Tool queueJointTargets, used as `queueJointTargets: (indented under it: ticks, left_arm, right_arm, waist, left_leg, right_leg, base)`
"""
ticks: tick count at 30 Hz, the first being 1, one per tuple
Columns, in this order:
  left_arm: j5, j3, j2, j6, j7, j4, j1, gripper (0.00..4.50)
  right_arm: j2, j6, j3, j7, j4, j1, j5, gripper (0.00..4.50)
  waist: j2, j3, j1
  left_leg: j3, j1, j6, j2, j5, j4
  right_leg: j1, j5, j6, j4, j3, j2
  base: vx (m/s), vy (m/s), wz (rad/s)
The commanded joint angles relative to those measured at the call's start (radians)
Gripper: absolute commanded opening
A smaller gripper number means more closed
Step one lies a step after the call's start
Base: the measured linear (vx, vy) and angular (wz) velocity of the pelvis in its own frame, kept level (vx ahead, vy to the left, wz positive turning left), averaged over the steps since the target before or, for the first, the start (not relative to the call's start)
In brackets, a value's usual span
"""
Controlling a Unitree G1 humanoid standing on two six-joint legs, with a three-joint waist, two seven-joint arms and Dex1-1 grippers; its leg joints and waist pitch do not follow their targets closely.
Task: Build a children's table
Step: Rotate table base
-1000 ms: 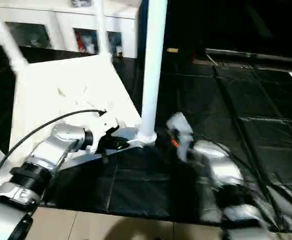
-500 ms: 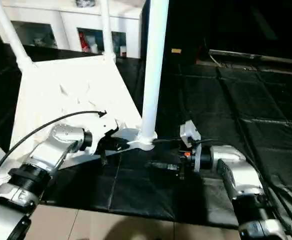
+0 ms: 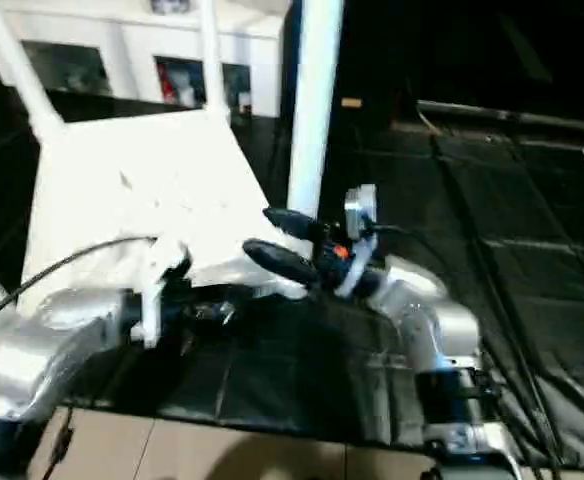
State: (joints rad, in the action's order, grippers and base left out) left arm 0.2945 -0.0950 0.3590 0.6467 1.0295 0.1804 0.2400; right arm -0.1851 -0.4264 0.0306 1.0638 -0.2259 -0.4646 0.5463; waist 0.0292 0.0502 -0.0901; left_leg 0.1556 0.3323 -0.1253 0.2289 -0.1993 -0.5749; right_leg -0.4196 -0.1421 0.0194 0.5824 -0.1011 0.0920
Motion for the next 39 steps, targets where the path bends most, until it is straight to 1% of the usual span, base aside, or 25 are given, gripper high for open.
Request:
queueJointTargets:
  ticks: [1, 2, 5, 6, 7, 8, 10, 11, 12, 13, 14, 16, 17, 18, 19, 22, 23, 24, 26, 27, 28, 30, 34, 37, 39]
  left_arm:
    - [0.064, 0.036, 0.038, 0.075, -0.003, 0.121, -0.093, 1.75]
    - [0.076, 0.059, 0.064, 0.096, 0.002, 0.155, -0.141, 1.79]
    - [0.077, 0.077, 0.089, 0.105, 0.009, 0.171, -0.177, 2.09]
    - [0.081, 0.093, 0.116, 0.116, 0.015, 0.19, -0.206, 2.14]
    - [0.103, 0.127, 0.166, 0.15, 0.025, 0.231, -0.257, 2.19]
    - [0.113, 0.142, 0.188, 0.165, 0.032, 0.247, -0.277, 2.29]
    - [0.128, 0.173, 0.233, 0.189, 0.056, 0.269, -0.315, 2.54]
    - [0.14, 0.194, 0.264, 0.2, 0.067, 0.279, -0.342, 2.54]
    - [0.149, 0.207, 0.286, 0.206, 0.073, 0.285, -0.361, 2.63]
    - [0.154, 0.236, 0.32, 0.213, 0.09, 0.283, -0.388, 2.72]
    - [0.158, 0.252, 0.339, 0.217, 0.098, 0.282, -0.403, 2.81]
    - [0.163, 0.345, 0.409, 0.226, 0.142, 0.255, -0.457, 2.9]
    - [0.16, 0.375, 0.429, 0.222, 0.156, 0.24, -0.469, 2.99]
    - [0.16, 0.375, 0.429, 0.222, 0.156, 0.24, -0.469, 3.17]
    - [0.166, 0.39, 0.445, 0.222, 0.157, 0.235, -0.477, 3.17]
    - [0.14, 0.465, 0.485, 0.166, 0.11, 0.141, -0.433, 3.29]
    - [0.14, 0.465, 0.485, 0.165, 0.11, 0.141, -0.433, 3.49]
    - [0.131, 0.48, 0.49, 0.127, 0.082, 0.097, -0.392, 3.59]
    - [0.129, 0.485, 0.491, 0.114, 0.074, 0.081, -0.375, 3.68]
    - [0.125, 0.49, 0.487, 0.095, 0.063, 0.058, -0.346, 3.68]
    - [0.124, 0.492, 0.481, 0.08, 0.053, 0.039, -0.318, 4.03]
    - [0.124, 0.49, 0.474, 0.063, 0.046, 0.023, -0.292, 4.06]
    - [0.159, 0.442, 0.426, 0.048, 0.033, 0.002, -0.196, 4.45]
    - [0.165, 0.395, 0.384, 0.044, 0.015, -0.005, -0.146, 4.5]
    - [0.134, 0.337, 0.345, 0.014, -0.019, -0.034, -0.099, 4.5]
  right_arm:
    - [0.006, 0.047, 0.053, -0.103, -0.058, -0.038, -0.038, 4.5]
    - [0.008, 0.069, 0.063, -0.158, -0.101, -0.057, -0.064, 4.5]
    - [0.005, 0.091, 0.069, -0.209, -0.144, -0.075, -0.094, 4.5]
    - [0.005, 0.112, 0.079, -0.244, -0.177, -0.088, -0.107, 4.5]
    - [0.0, 0.144, 0.099, -0.33, -0.244, -0.116, -0.132, 4.5]
    - [-0.004, 0.162, 0.102, -0.349, -0.267, -0.125, -0.144, 4.5]
    - [-0.015, 0.188, 0.109, -0.4, -0.313, -0.145, -0.169, 4.5]
    - [-0.02, 0.208, 0.114, -0.428, -0.34, -0.155, -0.18, 4.5]
    - [-0.022, 0.221, 0.117, -0.446, -0.358, -0.162, -0.188, 4.5]
    - [-0.027, 0.226, 0.119, -0.462, -0.371, -0.165, -0.196, 4.5]
    - [-0.028, 0.23, 0.122, -0.47, -0.381, -0.168, -0.203, 4.5]
    - [-0.037, 0.236, 0.1, -0.43, -0.372, -0.147, -0.223, 4.5]
    - [-0.04, 0.23, 0.087, -0.401, -0.356, -0.134, -0.223, 4.5]
    - [-0.04, 0.23, 0.087, -0.401, -0.356, -0.134, -0.223, 4.5]
    - [-0.042, 0.233, 0.077, -0.385, -0.355, -0.13, -0.222, 4.5]
    - [-0.072, 0.169, -0.032, -0.207, -0.257, -0.049, -0.205, 4.5]
    - [-0.072, 0.169, -0.032, -0.207, -0.257, -0.049, -0.205, 4.5]
    - [-0.091, 0.145, -0.091, -0.153, -0.224, -0.012, -0.218, 4.5]
    - [-0.097, 0.14, -0.118, -0.139, -0.213, 0.005, -0.233, 4.5]
    - [-0.1, 0.138, -0.137, -0.131, -0.209, 0.017, -0.249, 4.5]
    - [-0.099, 0.136, -0.15, -0.134, -0.211, 0.024, -0.265, 4.5]
    - [-0.095, 0.139, -0.161, -0.148, -0.219, 0.027, -0.286, 4.5]
    - [-0.071, 0.138, -0.195, -0.235, -0.253, 0.023, -0.351, 4.5]
    - [-0.049, 0.15, -0.203, -0.301, -0.306, 0.008, -0.379, 4.5]
    - [-0.018, 0.168, -0.193, -0.384, -0.37, -0.016, -0.404, 4.5]
  waist:
    - [0.01, -0.057, 0.004]
    - [0.01, -0.053, 0.009]
    - [0.005, -0.049, 0.012]
    - [0.004, -0.05, 0.009]
    - [0.013, -0.048, 0.01]
    - [0.011, -0.045, 0.011]
    - [0.009, -0.045, 0.013]
    - [0.006, -0.044, 0.01]
    - [0.007, -0.046, 0.009]
    - [0.008, -0.045, 0.013]
    - [0.006, -0.044, 0.014]
    - [0.008, -0.045, 0.012]
    - [0.007, -0.045, 0.015]
    - [0.008, -0.044, 0.015]
    - [0.004, -0.044, 0.013]
    - [0.006, -0.047, 0.011]
    - [0.004, -0.047, 0.01]
    - [0.002, -0.049, 0.01]
    - [0.003, -0.05, 0.008]
    - [0.001, -0.051, 0.009]
    - [0.004, -0.052, 0.008]
    - [-0.001, -0.051, 0.007]
    - [0.001, -0.053, 0.006]
    - [0.002, -0.053, 0.003]
    - [0.004, -0.054, 0.004]
  left_leg:
    - [0.017, 0.018, 0.03, -0.001, -0.202, 0.073]
    - [0.016, 0.018, 0.024, -0.002, -0.221, 0.075]
    - [0.02, 0.001, 0.017, -0.009, -0.265, 0.071]
    - [0.021, -0.004, 0.016, -0.008, -0.273, 0.07]
    - [0.021, -0.004, 0.016, -0.008, -0.283, 0.071]
    - [0.015, 0.004, 0.012, -0.009, -0.299, 0.076]
    - [0.015, -0.003, 0.009, -0.009, -0.317, 0.074]
    - [0.018, -0.012, 0.006, -0.009, -0.327, 0.071]
    - [0.018, -0.012, 0.006, -0.01, -0.328, 0.071]
    - [0.014, -0.001, 0.006, -0.009, -0.331, 0.075]
    - [0.013, 0.003, 0.01, -0.01, -0.341, 0.076]
    - [0.016, -0.003, 0.013, -0.012, -0.338, 0.073]
    - [0.013, 0.006, 0.016, -0.013, -0.33, 0.075]
    - [0.013, 0.009, 0.02, -0.013, -0.327, 0.076]
    - [0.012, 0.004, 0.022, -0.012, -0.33, 0.076]
    - [0.011, 0.011, 0.036, -0.011, -0.3, 0.077]
    - [0.011, 0.009, 0.039, -0.009, -0.298, 0.078]
    - [0.009, 0.01, 0.036, -0.008, -0.287, 0.078]
    - [0.011, 0.006, 0.034, -0.007, -0.283, 0.077]
    - [0.01, 0.01, 0.029, -0.006, -0.278, 0.078]
    - [0.012, 0.008, 0.027, -0.007, -0.276, 0.077]
    - [0.011, 0.007, 0.02, -0.008, -0.269, 0.077]
    - [0.013, 0.005, -0.001, -0.009, -0.261, 0.075]
    - [0.016, 0.0, -0.009, -0.01, -0.277, 0.072]
    - [0.013, 0.008, -0.013, -0.01, -0.275, 0.074]
  right_leg:
    - [0.062, -0.384, 0.158, -0.057, 0.04, 0.041]
    - [0.059, -0.439, 0.131, -0.064, 0.04, 0.04]
    - [0.043, -0.507, 0.095, -0.081, 0.039, 0.031]
    - [0.039, -0.511, 0.092, -0.083, 0.039, 0.032]
    - [0.039, -0.51, 0.091, -0.083, 0.039, 0.031]
    - [0.045, -0.531, 0.088, -0.079, 0.037, 0.031]
    - [0.038, -0.538, 0.08, -0.083, 0.037, 0.029]
    - [0.03, -0.522, 0.085, -0.083, 0.04, 0.027]
    - [0.03, -0.506, 0.092, -0.079, 0.041, 0.026]
    - [0.038, -0.49, 0.097, -0.071, 0.041, 0.025]
    - [0.04, -0.501, 0.088, -0.074, 0.04, 0.024]
    - [0.036, -0.5, 0.086, -0.076, 0.043, 0.024]
    - [0.044, -0.493, 0.085, -0.072, 0.043, 0.024]
    - [0.045, -0.494, 0.081, -0.073, 0.042, 0.023]
    - [0.042, -0.497, 0.08, -0.075, 0.042, 0.023]
    - [0.051, -0.428, 0.099, -0.067, 0.044, 0.02]
    - [0.051, -0.416, 0.106, -0.066, 0.045, 0.022]
    - [0.054, -0.4, 0.119, -0.062, 0.045, 0.024]
    - [0.052, -0.377, 0.132, -0.061, 0.047, 0.024]
    - [0.055, -0.364, 0.144, -0.057, 0.047, 0.025]
    - [0.055, -0.362, 0.144, -0.058, 0.048, 0.025]
    - [0.055, -0.352, 0.153, -0.055, 0.049, 0.027]
    - [0.055, -0.329, 0.168, -0.05, 0.051, 0.029]
    - [0.049, -0.361, 0.167, -0.053, 0.053, 0.031]
    - [0.056, -0.374, 0.154, -0.051, 0.052, 0.031]
  base:
    - [0.0, 0.0, 0.0]
    - [0.0, 0.0, 0.0]
    - [0.0, 0.0, 0.0]
    - [0.0, 0.0, 0.0]
    - [0.0, 0.0, 0.0]
    - [0.0, 0.0, 0.0]
    - [0.0, 0.0, 0.0]
    - [0.0, 0.0, 0.0]
    - [0.0, 0.0, 0.0]
    - [0.0, 0.0, 0.0]
    - [0.0, 0.0, 0.0]
    - [0.0, 0.0, 0.0]
    - [0.0, 0.0, 0.0]
    - [0.0, 0.0, 0.0]
    - [0.0, 0.0, 0.0]
    - [0.0, 0.0, 0.0]
    - [0.0, 0.0, 0.0]
    - [0.0, 0.0, 0.0]
    - [0.0, 0.0, 0.0]
    - [0.0, 0.0, 0.0]
    - [0.0, 0.0, 0.0]
    - [0.0, 0.0, 0.0]
    - [0.0, 0.0, 0.0]
    - [0.0, 0.0, 0.0]
    - [0.0, 0.0, 0.0]
